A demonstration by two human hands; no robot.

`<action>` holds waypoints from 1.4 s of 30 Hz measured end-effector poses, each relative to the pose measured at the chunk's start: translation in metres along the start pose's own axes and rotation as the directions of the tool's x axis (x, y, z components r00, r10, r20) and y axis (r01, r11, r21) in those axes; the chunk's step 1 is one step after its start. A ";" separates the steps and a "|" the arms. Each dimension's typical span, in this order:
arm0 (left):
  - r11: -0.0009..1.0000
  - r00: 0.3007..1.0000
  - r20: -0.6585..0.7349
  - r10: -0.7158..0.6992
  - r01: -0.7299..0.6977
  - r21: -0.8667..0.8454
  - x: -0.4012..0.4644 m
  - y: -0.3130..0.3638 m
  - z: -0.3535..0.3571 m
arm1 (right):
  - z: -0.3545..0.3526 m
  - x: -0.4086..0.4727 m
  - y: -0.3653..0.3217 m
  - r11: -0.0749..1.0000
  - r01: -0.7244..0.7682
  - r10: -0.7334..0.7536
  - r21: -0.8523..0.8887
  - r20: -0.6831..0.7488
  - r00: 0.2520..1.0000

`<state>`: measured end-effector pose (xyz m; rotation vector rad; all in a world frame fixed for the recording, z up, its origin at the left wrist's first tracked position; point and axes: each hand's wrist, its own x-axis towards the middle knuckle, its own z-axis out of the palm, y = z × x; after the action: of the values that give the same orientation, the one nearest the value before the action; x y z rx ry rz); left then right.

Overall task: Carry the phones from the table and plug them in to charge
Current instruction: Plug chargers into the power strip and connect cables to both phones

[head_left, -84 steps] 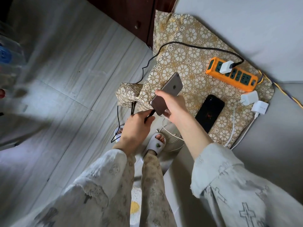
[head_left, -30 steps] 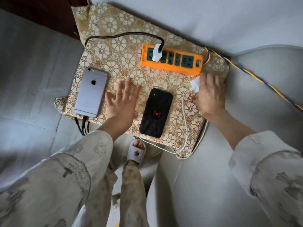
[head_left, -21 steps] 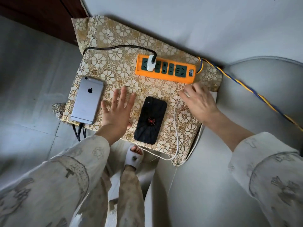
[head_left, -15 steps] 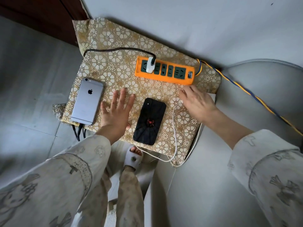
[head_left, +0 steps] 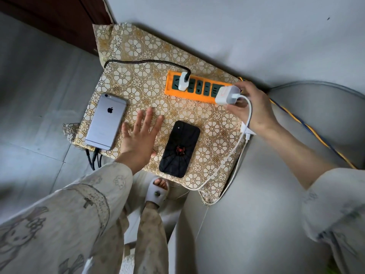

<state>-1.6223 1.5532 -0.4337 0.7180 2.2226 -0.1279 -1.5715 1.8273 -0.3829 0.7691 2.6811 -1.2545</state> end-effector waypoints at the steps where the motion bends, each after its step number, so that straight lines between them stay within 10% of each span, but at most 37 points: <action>1: 1.000 1.000 -0.002 -0.001 0.001 0.002 0.000 0.000 0.000 | 0.002 0.004 -0.005 0.999 -0.015 0.015 0.031 0.016 1.000; 34: 1.000 0.999 -0.024 -0.024 0.024 0.003 0.003 0.000 0.004 | 0.010 0.049 -0.017 0.995 -0.057 0.032 0.076 0.298 0.954; 42: 1.000 0.999 -0.037 -0.030 0.030 -0.006 0.003 0.000 0.005 | 0.014 0.053 -0.037 0.937 0.241 -0.167 -0.252 0.282 0.945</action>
<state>-1.6205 1.5529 -0.4393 0.6891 2.2690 -0.1242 -1.6372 1.8186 -0.3814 0.2724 2.6878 -0.8961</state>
